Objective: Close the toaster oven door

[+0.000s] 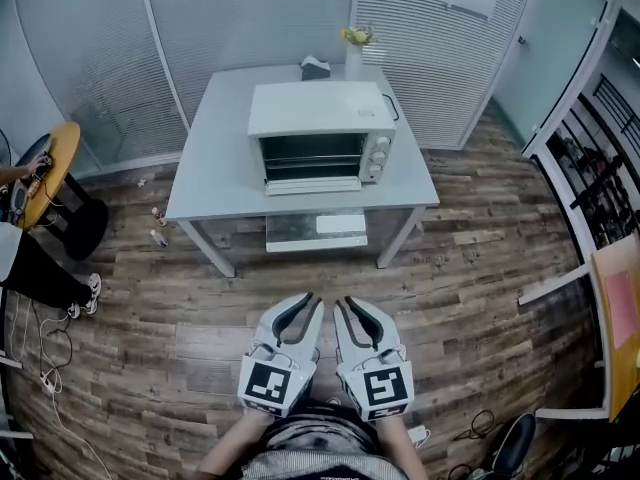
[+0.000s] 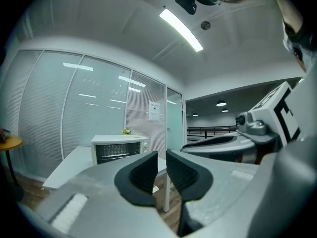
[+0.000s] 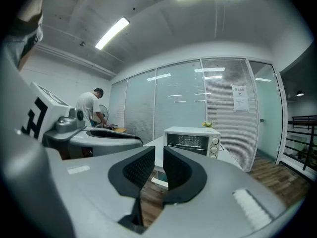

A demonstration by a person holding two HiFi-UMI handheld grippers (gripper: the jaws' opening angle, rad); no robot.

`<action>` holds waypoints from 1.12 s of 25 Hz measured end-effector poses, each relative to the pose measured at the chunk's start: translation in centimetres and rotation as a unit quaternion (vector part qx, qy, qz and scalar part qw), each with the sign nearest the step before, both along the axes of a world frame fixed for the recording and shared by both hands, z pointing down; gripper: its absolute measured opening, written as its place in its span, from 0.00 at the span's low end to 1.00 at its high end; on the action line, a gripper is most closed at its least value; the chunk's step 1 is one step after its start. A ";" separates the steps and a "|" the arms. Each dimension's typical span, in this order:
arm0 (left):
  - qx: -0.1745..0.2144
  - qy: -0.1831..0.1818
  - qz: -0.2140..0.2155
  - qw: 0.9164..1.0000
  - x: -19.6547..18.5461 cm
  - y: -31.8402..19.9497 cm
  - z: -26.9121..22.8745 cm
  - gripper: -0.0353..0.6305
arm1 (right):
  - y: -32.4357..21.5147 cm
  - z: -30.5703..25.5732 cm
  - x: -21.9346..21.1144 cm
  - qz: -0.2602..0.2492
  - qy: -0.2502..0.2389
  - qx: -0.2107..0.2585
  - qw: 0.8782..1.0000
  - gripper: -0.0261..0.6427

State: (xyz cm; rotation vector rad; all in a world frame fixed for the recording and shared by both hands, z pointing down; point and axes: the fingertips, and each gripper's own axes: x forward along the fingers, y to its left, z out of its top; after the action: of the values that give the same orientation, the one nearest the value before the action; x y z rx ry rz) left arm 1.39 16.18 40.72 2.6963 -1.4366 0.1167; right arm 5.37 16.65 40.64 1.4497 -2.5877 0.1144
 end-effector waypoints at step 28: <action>-0.025 0.004 0.034 0.999 -6.0 -12.1 2.1 0.12 | -12.4 1.6 -6.4 0.019 0.021 -0.006 1.000 0.12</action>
State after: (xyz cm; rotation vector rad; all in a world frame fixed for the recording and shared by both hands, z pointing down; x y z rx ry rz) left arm -4.56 4.06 42.80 2.7020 -1.3216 0.1438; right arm -1.00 4.29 42.26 1.4806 -2.5224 0.1027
